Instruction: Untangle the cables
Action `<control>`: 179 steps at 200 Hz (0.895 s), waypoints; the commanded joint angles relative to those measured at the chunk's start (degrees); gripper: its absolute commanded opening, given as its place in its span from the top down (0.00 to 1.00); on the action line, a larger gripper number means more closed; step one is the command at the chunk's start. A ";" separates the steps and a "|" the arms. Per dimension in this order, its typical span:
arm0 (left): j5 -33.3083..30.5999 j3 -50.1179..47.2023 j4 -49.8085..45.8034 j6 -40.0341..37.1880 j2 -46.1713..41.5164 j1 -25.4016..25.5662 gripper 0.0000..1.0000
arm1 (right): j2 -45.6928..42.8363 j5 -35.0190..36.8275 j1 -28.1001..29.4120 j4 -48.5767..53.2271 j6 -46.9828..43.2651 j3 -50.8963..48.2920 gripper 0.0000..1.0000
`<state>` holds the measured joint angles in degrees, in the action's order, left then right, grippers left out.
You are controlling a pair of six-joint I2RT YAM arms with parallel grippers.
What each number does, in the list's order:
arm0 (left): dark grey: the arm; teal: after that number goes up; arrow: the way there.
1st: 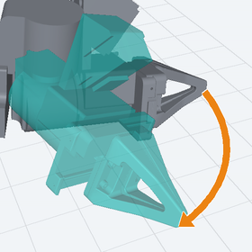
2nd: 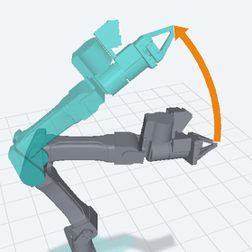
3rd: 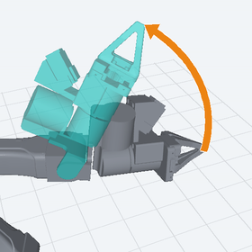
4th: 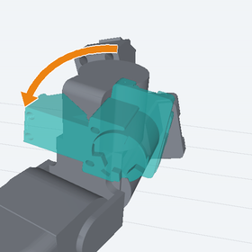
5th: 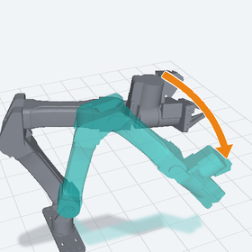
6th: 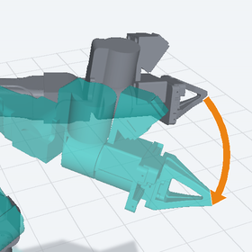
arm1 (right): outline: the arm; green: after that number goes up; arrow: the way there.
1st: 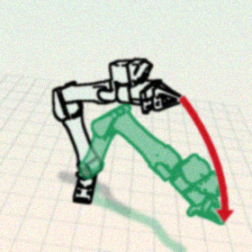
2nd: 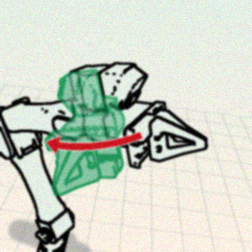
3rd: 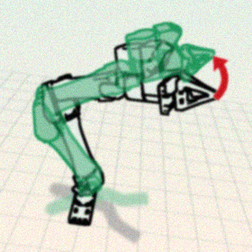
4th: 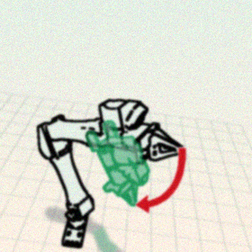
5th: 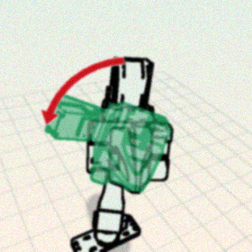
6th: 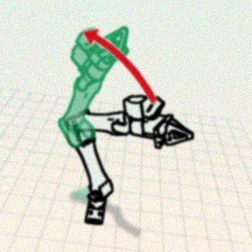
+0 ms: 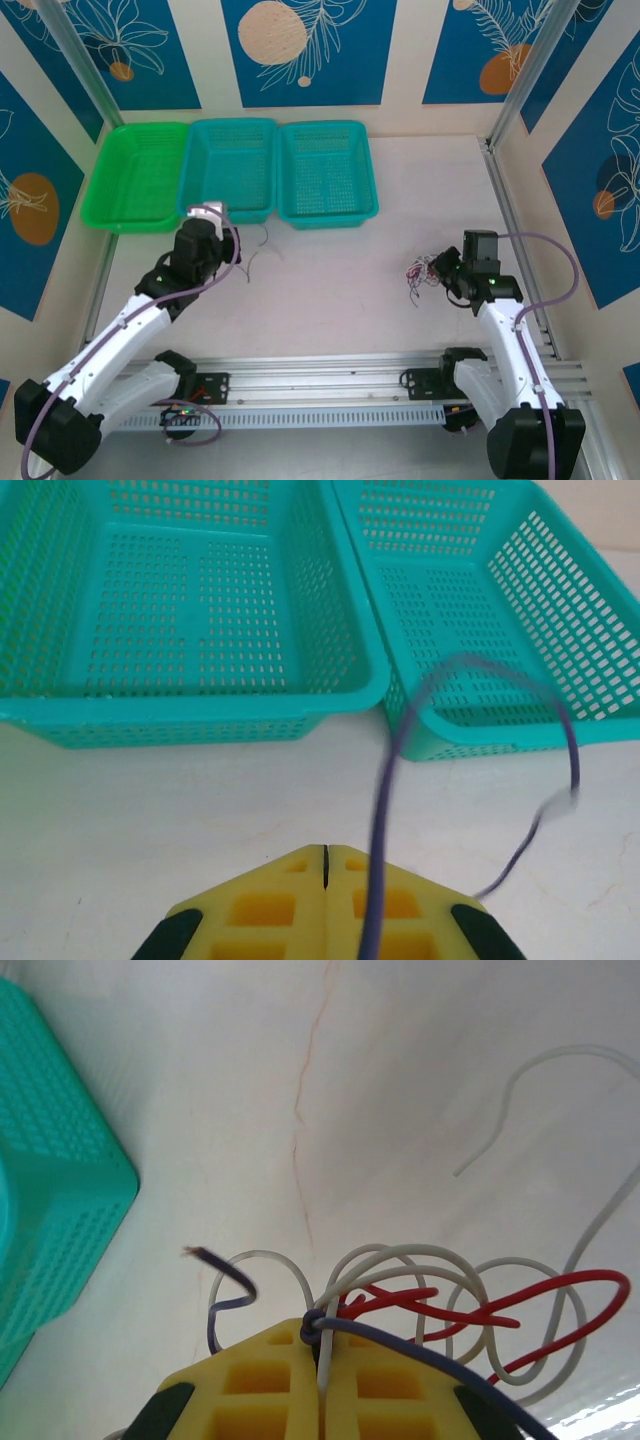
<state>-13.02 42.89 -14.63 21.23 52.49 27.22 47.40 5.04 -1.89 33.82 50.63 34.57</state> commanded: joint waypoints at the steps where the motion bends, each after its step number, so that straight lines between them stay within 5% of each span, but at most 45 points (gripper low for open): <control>1: 2.02 10.53 -6.19 -2.41 1.30 -1.87 1.00 | -0.74 -7.60 1.15 -5.22 1.69 -1.62 1.00; 99: 3.03 58.65 -14.63 -12.38 27.27 -25.71 1.00 | 2.06 -8.30 5.74 -3.80 2.21 2.25 1.00; 179: 1.28 73.02 -21.26 -10.16 49.58 -36.82 1.00 | 1.09 -7.33 8.23 -1.48 3.46 2.92 1.00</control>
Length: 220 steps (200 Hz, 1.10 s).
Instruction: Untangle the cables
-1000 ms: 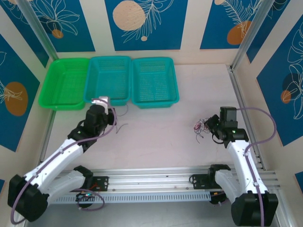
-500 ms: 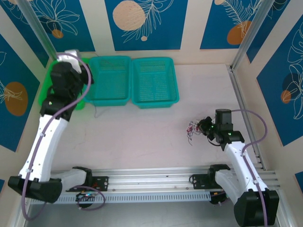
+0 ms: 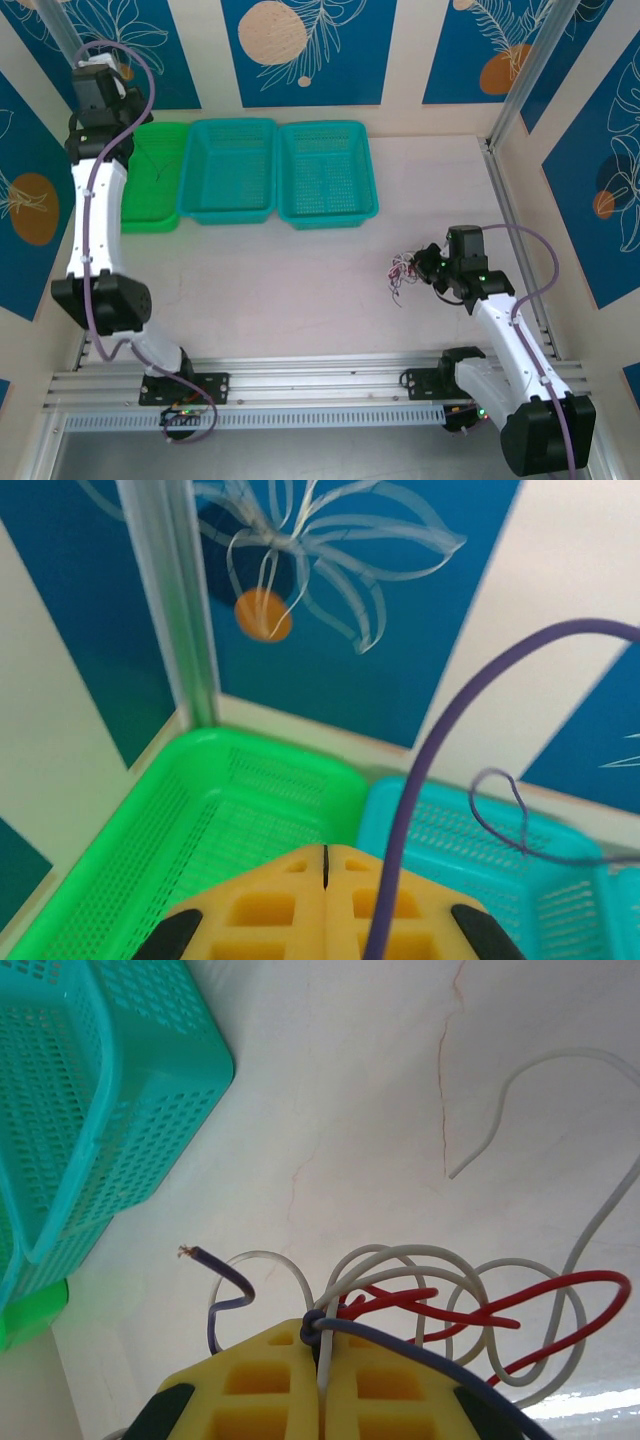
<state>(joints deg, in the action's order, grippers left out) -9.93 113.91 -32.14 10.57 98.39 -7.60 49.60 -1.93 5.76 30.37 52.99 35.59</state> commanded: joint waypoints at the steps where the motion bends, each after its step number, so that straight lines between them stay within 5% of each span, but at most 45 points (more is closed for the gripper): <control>1: -1.82 1.97 -3.78 0.51 3.89 -2.12 1.00 | -1.10 -0.36 0.62 1.97 1.13 1.91 1.00; 49: -1.94 -3.21 -2.86 6.64 13.63 -8.54 0.97 | -1.79 0.40 2.10 2.45 2.14 2.29 1.00; 82: 4.35 -7.44 -0.65 7.46 13.40 -9.94 0.35 | -1.84 1.24 2.41 2.05 2.44 2.07 1.00; 99: 8.63 -8.41 -0.56 9.76 11.72 -9.89 0.19 | -1.59 0.77 2.56 1.06 2.89 1.76 1.00; 157: 22.76 -22.32 9.77 21.17 -6.72 -5.13 0.18 | -1.20 -1.47 2.87 -0.39 0.87 1.81 1.00; 220: 27.97 -50.75 29.33 23.61 -31.13 19.90 0.19 | 2.42 -11.57 7.15 -5.15 -4.81 5.11 1.00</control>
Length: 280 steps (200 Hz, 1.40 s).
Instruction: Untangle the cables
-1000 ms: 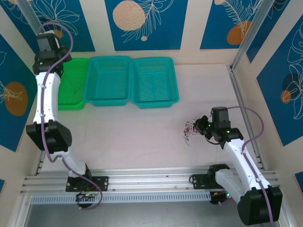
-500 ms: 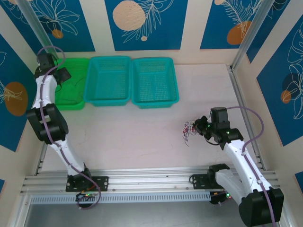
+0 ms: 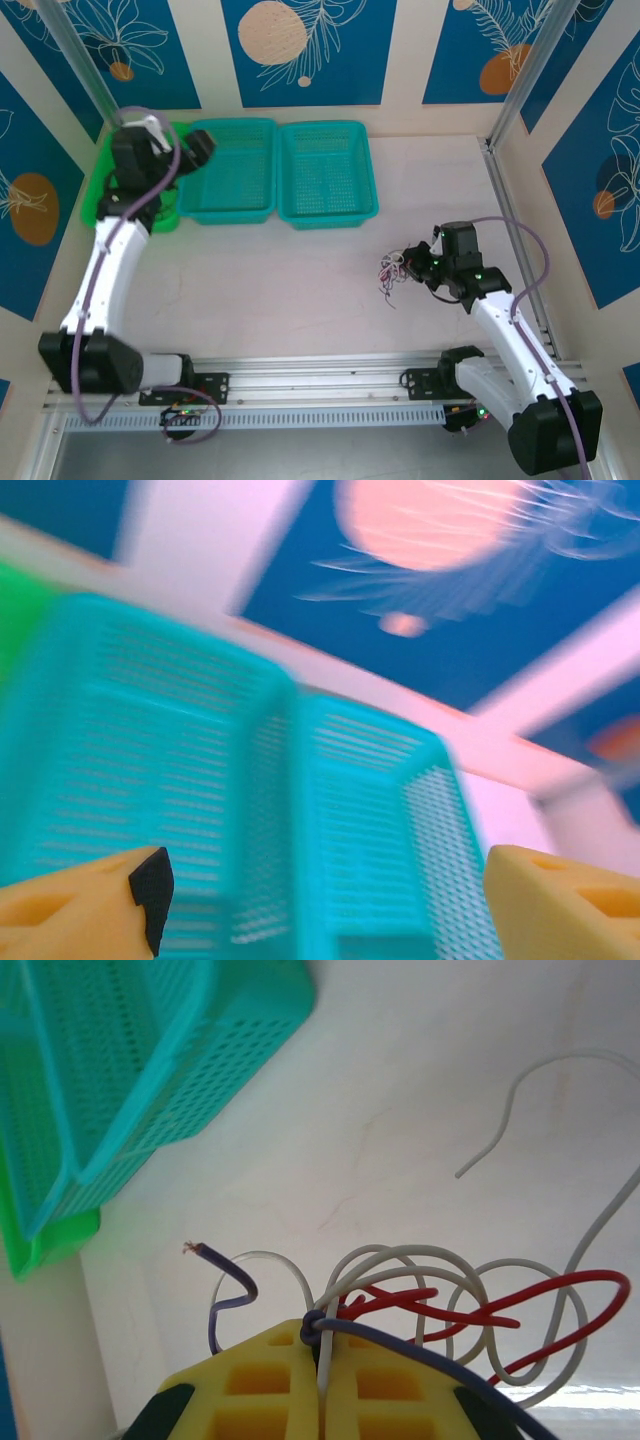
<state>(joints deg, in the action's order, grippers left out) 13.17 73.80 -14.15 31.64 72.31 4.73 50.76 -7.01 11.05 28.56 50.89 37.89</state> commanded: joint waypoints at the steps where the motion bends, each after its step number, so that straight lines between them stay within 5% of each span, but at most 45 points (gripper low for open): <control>1: 4.95 -11.11 11.91 2.59 -5.33 8.01 0.19 | 1.35 -6.60 1.95 -3.38 -2.72 2.90 1.00; 43: 1.40 -27.90 25.07 -3.33 -12.25 29.54 0.19 | 7.52 -8.07 4.60 -3.13 5.01 6.73 1.00; 91: 9.06 -32.71 32.25 -13.52 -0.51 47.79 0.20 | 13.00 -15.65 5.77 -12.34 11.71 7.80 1.00; 164: 10.17 -35.62 53.69 -12.13 13.90 49.84 0.17 | 12.54 -14.06 9.54 -10.49 12.71 10.75 1.00; 197: 3.47 -36.18 57.86 -10.59 14.51 49.83 0.20 | 12.25 -13.39 9.90 -10.10 12.82 10.41 1.00; 224: -0.17 -38.13 59.52 -10.59 12.97 49.80 0.46 | 12.08 -13.50 9.91 -10.81 13.17 9.37 1.00; 244: -0.47 -37.89 57.39 -10.63 12.85 49.76 1.00 | 12.51 -12.62 9.86 -10.89 13.17 8.49 1.00; 280: -7.61 -41.47 55.92 -7.49 10.58 49.47 1.00 | 13.00 -10.50 8.17 -9.76 12.33 5.89 1.00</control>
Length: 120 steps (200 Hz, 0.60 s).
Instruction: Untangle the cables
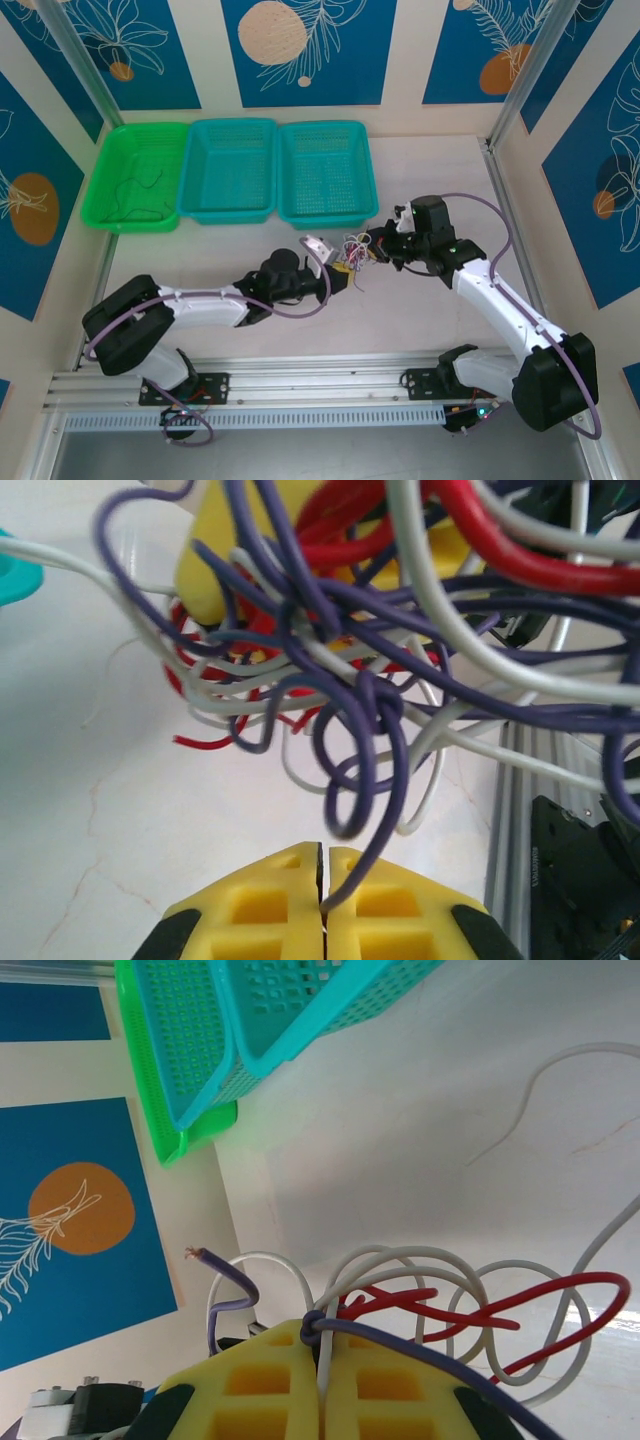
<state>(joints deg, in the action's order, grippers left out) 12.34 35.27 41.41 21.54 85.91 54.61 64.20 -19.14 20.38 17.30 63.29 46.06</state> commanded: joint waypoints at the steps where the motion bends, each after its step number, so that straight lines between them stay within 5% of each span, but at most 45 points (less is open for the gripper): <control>1: -7.14 -3.06 0.26 2.75 -3.20 -0.44 1.00 | -0.42 1.77 -1.28 1.63 -0.12 -2.38 1.00; 21: -16.01 -4.26 -8.92 6.76 -6.90 -1.93 1.00 | -0.48 4.31 -4.40 3.58 -1.65 -5.01 0.99; 37: -17.30 -6.76 -12.39 9.20 -9.92 -4.18 1.00 | -0.49 7.85 -6.93 4.73 -4.30 -7.84 0.96; 76: -18.98 -13.42 -20.22 10.95 -24.35 -9.02 1.00 | -1.38 33.09 -8.42 15.44 -12.37 -10.36 0.94; 120: -30.09 -16.62 -40.49 11.98 -44.72 -13.51 1.00 | -10.15 34.84 -15.55 14.07 -5.85 -16.99 0.94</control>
<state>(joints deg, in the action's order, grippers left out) -7.62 21.52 13.47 31.24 49.56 44.62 58.43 6.66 7.55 28.18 54.19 31.59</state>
